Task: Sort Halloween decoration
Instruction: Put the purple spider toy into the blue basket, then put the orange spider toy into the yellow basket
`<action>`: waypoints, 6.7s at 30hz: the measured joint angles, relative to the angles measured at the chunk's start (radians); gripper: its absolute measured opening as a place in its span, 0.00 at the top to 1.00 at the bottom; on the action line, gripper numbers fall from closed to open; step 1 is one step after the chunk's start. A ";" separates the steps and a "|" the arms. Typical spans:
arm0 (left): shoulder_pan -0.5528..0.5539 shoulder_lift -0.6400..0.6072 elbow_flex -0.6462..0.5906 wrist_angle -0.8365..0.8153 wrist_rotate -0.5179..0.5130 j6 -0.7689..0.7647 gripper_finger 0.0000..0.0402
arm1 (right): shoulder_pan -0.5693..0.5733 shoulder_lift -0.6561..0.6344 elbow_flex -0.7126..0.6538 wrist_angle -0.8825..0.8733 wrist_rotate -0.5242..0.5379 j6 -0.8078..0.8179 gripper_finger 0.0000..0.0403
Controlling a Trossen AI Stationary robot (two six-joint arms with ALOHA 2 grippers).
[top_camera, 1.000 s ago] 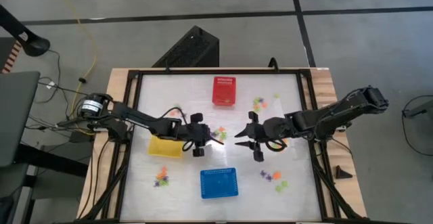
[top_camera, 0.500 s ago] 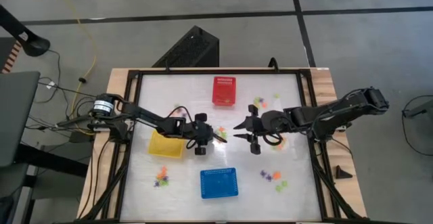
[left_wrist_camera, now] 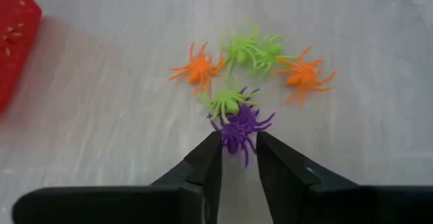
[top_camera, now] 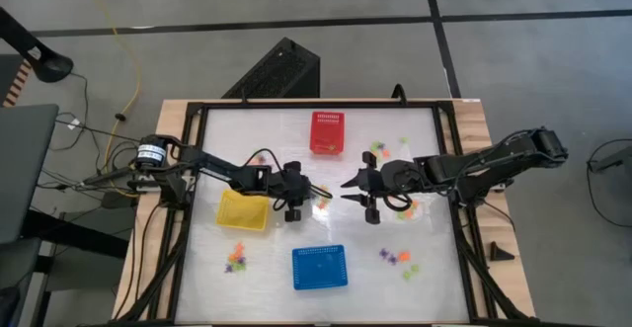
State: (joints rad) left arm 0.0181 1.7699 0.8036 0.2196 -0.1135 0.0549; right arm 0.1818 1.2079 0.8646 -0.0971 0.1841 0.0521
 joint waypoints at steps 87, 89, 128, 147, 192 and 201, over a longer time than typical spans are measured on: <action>-0.555 -0.247 0.306 -0.988 -0.038 -0.606 0.79 | 0.263 0.112 -0.003 0.108 0.061 0.253 0.60; -0.596 -0.236 0.306 -1.030 -0.099 -0.689 0.79 | 0.279 0.161 -0.003 0.144 0.061 0.283 0.60; -0.691 -0.232 0.018 -0.837 -0.027 -1.036 0.80 | 0.368 0.271 0.109 0.157 0.058 0.281 0.60; -0.691 -0.234 -0.063 -0.738 -0.038 -1.088 0.82 | 0.368 0.271 0.109 0.159 0.058 0.287 0.60; -0.574 -0.590 0.010 -1.001 -0.485 -1.009 1.00 | 0.368 0.271 0.109 0.161 0.057 0.299 0.60; -0.513 -0.589 0.010 -1.014 -0.448 -1.008 0.97 | 0.369 0.271 0.109 0.161 0.057 0.315 0.60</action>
State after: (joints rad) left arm -0.4948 1.1805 0.8131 -0.7948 -0.5613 -0.9533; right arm 0.5503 1.4792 0.9737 0.0640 0.2409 0.3668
